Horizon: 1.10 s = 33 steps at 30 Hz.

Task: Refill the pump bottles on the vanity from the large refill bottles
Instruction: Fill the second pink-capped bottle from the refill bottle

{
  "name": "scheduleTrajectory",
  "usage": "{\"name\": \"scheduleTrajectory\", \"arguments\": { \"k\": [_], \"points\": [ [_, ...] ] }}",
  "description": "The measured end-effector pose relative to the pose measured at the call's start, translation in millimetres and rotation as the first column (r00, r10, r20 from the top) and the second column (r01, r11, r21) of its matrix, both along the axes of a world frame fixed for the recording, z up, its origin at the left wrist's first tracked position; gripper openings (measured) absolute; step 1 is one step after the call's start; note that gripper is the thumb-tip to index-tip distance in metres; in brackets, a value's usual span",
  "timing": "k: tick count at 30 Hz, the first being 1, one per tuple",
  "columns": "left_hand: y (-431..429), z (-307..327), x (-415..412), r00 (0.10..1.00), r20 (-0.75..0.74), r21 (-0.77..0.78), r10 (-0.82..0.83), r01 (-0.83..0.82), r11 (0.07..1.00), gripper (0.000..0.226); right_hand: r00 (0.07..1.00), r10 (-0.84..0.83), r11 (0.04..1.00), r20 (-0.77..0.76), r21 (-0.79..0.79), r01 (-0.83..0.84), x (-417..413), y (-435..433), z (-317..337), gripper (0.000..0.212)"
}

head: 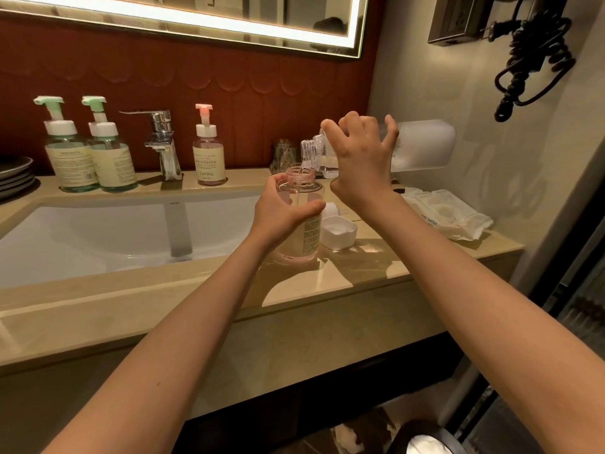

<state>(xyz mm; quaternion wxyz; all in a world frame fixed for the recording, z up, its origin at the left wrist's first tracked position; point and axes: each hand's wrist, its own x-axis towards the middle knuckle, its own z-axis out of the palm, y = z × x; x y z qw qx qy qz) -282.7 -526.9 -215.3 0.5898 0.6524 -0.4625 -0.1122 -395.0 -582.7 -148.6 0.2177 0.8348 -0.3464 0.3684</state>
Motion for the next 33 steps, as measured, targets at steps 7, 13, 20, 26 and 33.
{"name": "scheduleTrajectory", "arguments": {
  "k": [7,13,20,26,33],
  "points": [
    [0.1,-0.4,-0.4,1.000,-0.004,0.001,0.007,-0.007,1.000,0.082,1.000,0.003,1.000,0.013,-0.025,-0.003,0.1,-0.4,-0.8,0.063],
    [0.7,0.3,-1.0,1.000,0.000,-0.003,0.008,-0.008,1.000,0.081,1.000,0.001,0.999,0.006,-0.034,-0.001,-0.3,0.5,-1.2,0.063],
    [0.1,-1.1,0.6,1.000,-0.006,-0.007,0.002,-0.002,1.000,0.081,1.000,-0.002,0.999,0.003,-0.035,0.002,0.8,0.3,-0.6,0.063],
    [-0.6,-1.9,0.3,1.000,-0.007,-0.002,0.001,-0.001,1.000,0.082,1.000,0.007,0.999,0.009,-0.050,-0.006,0.3,-0.1,-1.1,0.064],
    [-0.7,-1.9,1.3,1.000,0.003,-0.002,0.005,-0.005,1.000,0.082,1.000,0.005,1.000,-0.003,-0.023,-0.005,-1.0,1.1,-0.4,0.064]
  ]
}}
